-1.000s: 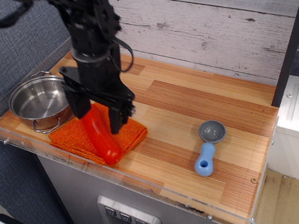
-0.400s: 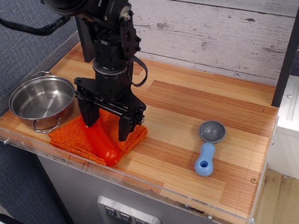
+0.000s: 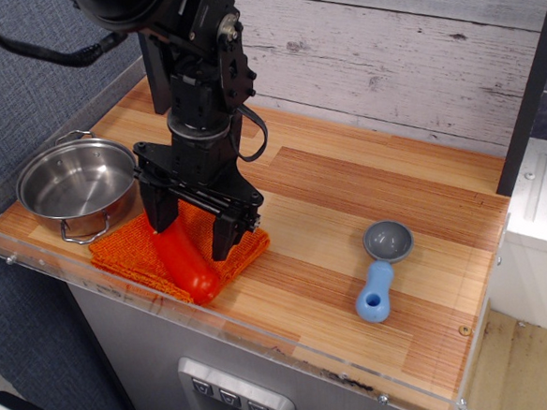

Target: Place the hot dog in the pot

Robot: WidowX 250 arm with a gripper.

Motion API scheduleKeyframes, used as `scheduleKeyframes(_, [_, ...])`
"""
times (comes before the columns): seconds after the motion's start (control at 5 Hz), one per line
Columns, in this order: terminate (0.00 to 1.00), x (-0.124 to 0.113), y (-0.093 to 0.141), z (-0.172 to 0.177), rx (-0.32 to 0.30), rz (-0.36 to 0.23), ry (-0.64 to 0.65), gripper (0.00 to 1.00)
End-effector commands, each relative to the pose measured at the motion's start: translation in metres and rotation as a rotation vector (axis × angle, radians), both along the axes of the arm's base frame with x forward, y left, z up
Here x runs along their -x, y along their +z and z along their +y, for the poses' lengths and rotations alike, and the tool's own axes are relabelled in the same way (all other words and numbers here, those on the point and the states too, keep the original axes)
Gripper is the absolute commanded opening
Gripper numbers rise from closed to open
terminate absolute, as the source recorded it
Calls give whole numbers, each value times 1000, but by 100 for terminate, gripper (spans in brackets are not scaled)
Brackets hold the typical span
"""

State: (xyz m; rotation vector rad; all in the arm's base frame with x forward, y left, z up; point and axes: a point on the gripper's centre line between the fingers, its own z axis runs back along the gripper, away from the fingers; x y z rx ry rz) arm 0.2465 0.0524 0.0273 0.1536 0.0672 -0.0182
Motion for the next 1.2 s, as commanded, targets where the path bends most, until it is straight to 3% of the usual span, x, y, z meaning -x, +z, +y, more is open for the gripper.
scheduleKeyframes(0.0, [0,7,13,2,-16,-29,8,100])
scheduleKeyframes(0.6, [0,15,6,-11,-59,-13,24,100])
scheduleKeyframes(0.8, [0,24,6,-8,-39,-75,87,100])
scheduleKeyframes(1.0, [0,28,1,-2,-10,-88,146,100])
